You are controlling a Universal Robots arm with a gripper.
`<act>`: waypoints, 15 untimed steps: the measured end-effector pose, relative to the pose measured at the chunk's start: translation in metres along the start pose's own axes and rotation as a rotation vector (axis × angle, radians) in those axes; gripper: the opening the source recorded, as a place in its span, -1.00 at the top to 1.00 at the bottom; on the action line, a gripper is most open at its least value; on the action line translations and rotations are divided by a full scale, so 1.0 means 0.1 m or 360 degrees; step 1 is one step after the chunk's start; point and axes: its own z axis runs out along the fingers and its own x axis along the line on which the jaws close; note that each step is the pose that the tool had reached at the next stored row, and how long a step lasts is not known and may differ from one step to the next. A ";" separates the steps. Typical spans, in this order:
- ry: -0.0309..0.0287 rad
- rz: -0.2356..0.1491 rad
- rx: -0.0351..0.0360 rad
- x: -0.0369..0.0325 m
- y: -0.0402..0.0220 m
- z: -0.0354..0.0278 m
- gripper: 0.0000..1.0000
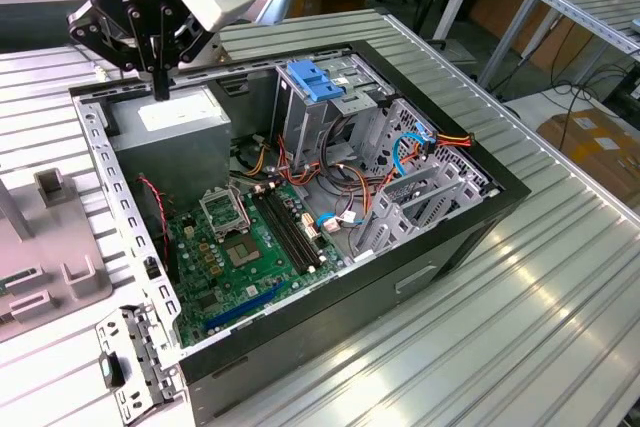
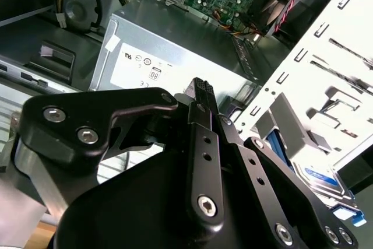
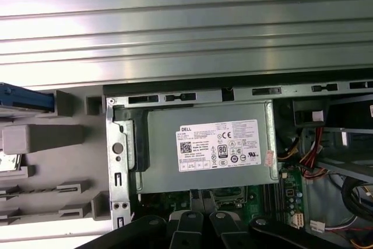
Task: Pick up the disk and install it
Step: 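Reach for the disk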
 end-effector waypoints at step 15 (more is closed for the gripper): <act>0.00000 0.0000 0.0000 0.196 -0.015 -0.005 0.79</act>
